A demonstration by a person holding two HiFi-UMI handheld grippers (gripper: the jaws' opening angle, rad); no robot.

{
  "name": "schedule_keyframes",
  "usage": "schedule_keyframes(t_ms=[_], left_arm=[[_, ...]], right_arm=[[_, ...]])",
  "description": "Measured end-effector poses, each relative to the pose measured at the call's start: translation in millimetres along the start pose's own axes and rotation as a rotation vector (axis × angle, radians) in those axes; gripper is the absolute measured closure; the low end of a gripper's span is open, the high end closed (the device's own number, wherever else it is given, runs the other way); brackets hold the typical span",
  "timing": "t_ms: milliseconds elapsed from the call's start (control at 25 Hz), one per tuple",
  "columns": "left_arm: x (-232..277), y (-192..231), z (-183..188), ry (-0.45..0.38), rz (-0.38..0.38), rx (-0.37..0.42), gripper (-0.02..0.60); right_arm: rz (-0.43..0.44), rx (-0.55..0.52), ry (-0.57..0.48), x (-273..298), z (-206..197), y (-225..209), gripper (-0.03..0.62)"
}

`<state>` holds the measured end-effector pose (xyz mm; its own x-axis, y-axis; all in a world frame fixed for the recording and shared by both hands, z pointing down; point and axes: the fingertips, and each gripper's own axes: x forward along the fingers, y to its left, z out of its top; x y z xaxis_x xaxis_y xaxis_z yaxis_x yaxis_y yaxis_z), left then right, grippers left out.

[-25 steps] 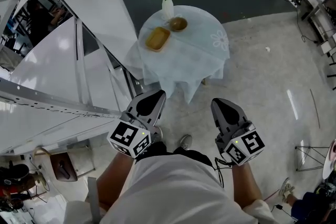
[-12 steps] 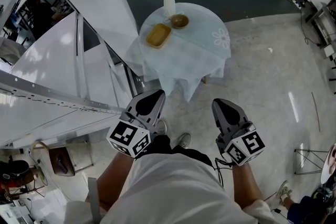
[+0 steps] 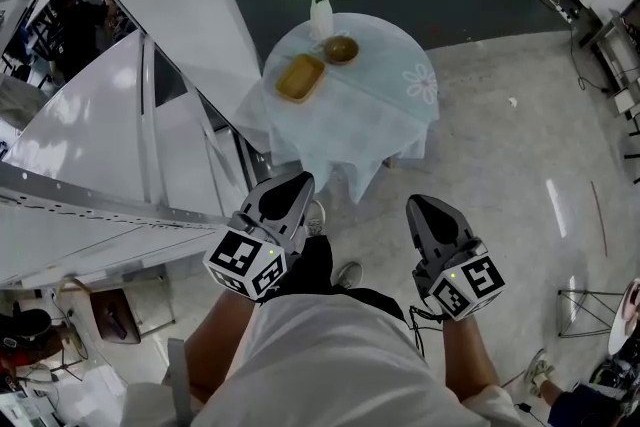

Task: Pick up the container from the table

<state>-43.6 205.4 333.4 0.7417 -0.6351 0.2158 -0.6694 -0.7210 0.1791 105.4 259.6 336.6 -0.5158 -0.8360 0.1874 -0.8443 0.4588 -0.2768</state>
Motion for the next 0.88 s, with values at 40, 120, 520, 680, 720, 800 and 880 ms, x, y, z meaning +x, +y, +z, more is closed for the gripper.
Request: schedule_keyframes(t_ms=[40,120,520,680,720,800,880], left_arm=[[2.6,4.0,0.2,0.001,-0.001,-0.001,0.561],[8.6,13.0,1.5,0.003,-0.005,-0.002,0.561],[53.7,75.9,9.9,0.018,-0.021,-0.035,0.561],[75.2,103.8,15.7,0.022,-0.022,-0.05,0.561],[80.2,110.3,17.9,0.022,-0.022,-0.051,0.561],[89.6,122.8,21.8,0.024,-0.021,-0.056,0.561],[98.8,134.7,24.3,0.026,-0.018,-0.064,0.561]], right_arm=[[-0.001,0.0,-0.001,3.8,1.0,-1.4,0.58],[-0.005,-0.001,-0.002,13.1,3.7,-4.2,0.58],[-0.012,0.006,0.026,80.6,15.4,-23.6,0.58],[-0.014,0.012,0.045,109.7,19.9,-34.4,0.58],[-0.012,0.013,0.047,116.9,21.8,-36.8,0.58],[-0.008,0.01,0.056,131.3,25.9,-41.2,0.58],[-0.003,0.007,0.069,145.5,29.3,-45.5,0.58]])
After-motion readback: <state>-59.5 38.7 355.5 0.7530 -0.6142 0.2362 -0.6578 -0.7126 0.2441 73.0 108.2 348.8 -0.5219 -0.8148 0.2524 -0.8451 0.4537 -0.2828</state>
